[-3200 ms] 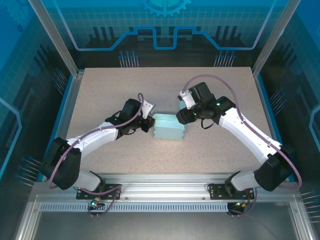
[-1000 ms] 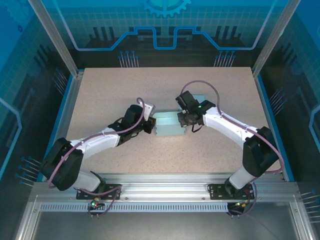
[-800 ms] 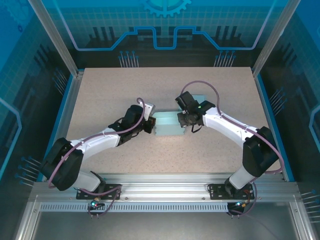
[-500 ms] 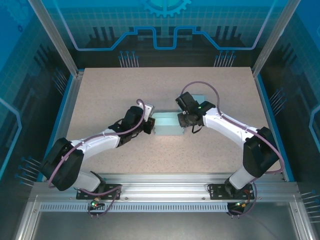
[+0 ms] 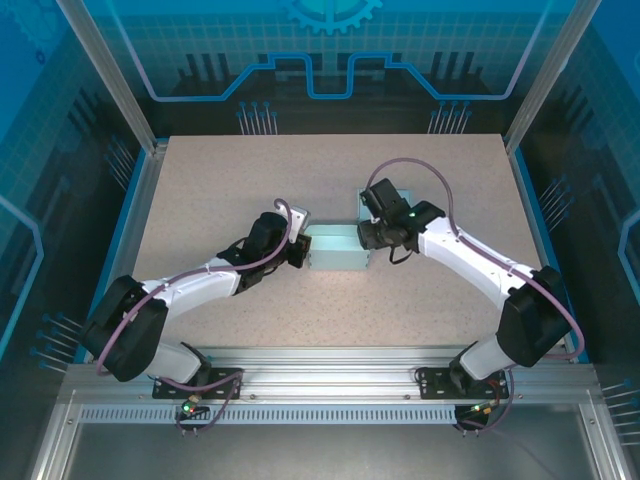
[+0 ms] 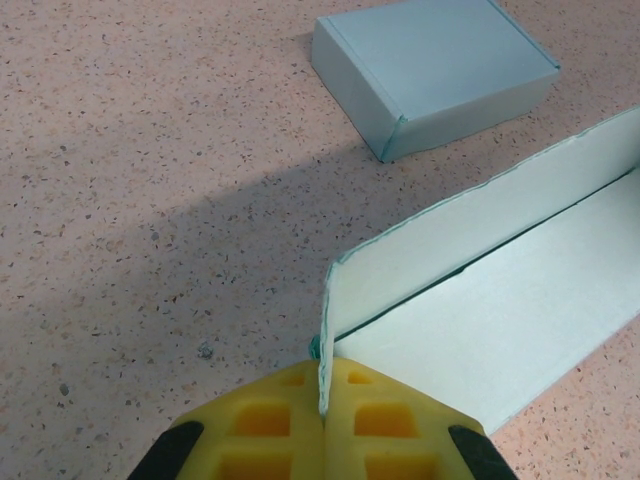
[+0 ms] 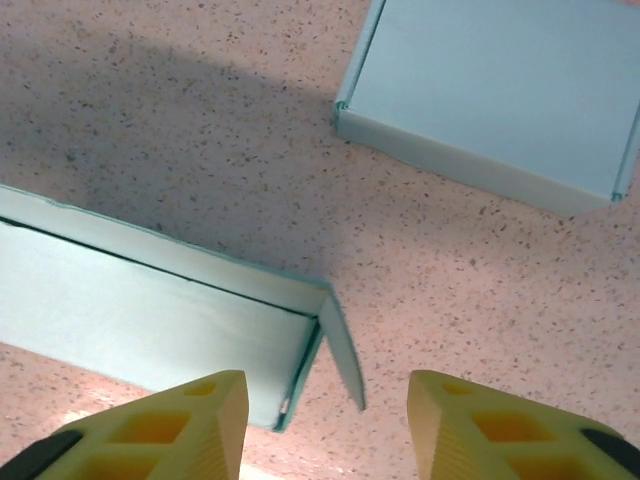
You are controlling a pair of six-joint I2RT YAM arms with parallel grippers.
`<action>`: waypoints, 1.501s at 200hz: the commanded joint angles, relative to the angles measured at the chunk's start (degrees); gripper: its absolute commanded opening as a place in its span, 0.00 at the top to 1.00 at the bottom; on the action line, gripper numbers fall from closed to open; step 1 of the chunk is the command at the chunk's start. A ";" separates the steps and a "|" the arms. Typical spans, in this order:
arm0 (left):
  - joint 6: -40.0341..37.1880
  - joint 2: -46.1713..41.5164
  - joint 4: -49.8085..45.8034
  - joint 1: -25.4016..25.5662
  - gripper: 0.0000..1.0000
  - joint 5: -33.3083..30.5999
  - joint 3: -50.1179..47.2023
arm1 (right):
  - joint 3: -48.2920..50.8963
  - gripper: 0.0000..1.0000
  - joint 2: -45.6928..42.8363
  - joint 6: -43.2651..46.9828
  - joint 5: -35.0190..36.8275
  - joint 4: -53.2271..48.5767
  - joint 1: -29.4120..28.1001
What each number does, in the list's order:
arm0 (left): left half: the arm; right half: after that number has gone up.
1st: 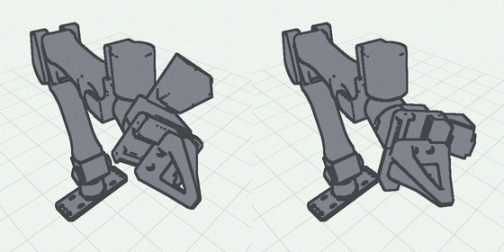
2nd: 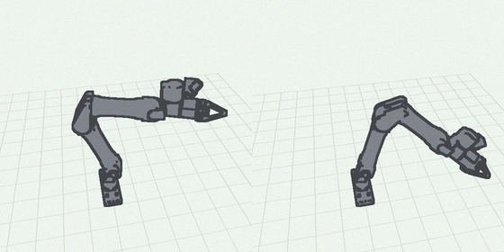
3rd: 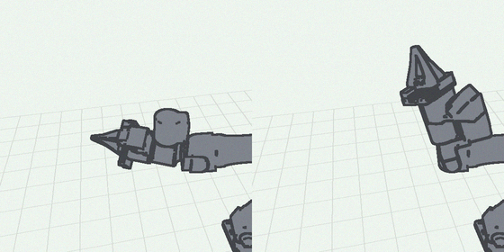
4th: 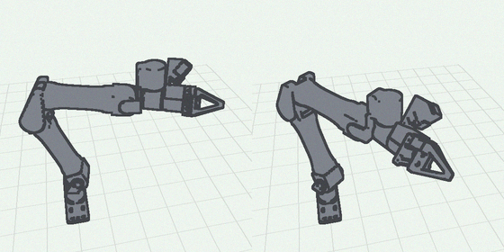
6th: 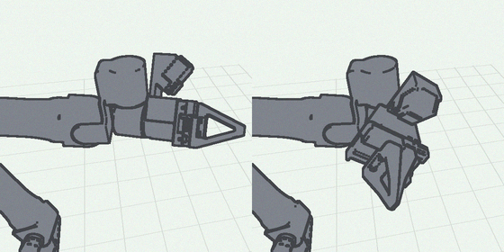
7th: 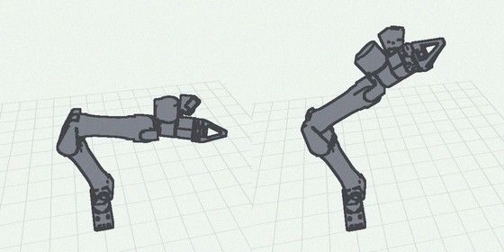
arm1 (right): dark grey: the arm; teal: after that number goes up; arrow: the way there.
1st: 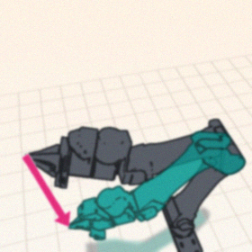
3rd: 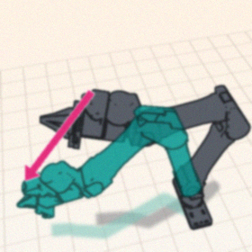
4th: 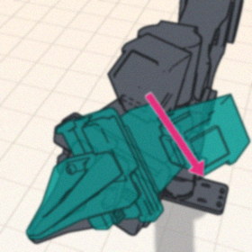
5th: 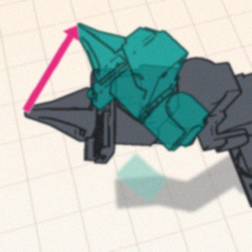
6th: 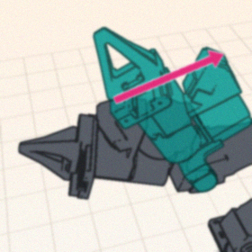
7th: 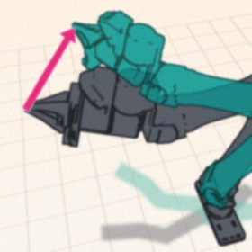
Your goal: Fold the paper box
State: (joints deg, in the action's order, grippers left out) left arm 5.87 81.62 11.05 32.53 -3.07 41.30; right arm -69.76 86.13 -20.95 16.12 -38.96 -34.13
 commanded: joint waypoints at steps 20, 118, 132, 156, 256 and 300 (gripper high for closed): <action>-1.02 -0.41 1.61 0.36 1.00 0.05 -0.39 | -0.46 0.58 0.22 0.82 -1.92 0.98 1.68; -0.42 -0.19 2.23 0.42 1.00 -0.04 -0.52 | -2.04 0.96 3.36 1.13 -4.25 1.56 2.17; -0.19 -0.15 2.65 0.37 1.00 -0.14 -0.58 | -2.05 0.97 3.01 0.72 -4.77 1.85 2.06; 0.38 0.11 3.47 0.42 1.00 -0.18 -0.79 | -1.70 0.97 2.23 -0.51 -6.74 2.69 1.75; 1.75 2.67 4.20 1.71 1.00 -0.21 0.20 | -1.43 0.96 5.19 -6.29 -6.26 5.38 -0.74; 3.68 2.94 5.74 2.19 1.00 -1.27 0.12 | -1.77 0.96 5.77 -9.43 -2.37 5.42 -1.86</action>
State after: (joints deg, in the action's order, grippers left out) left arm 7.66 83.64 14.44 32.91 -5.98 41.08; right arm -70.17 90.24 -27.57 14.20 -35.27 -33.76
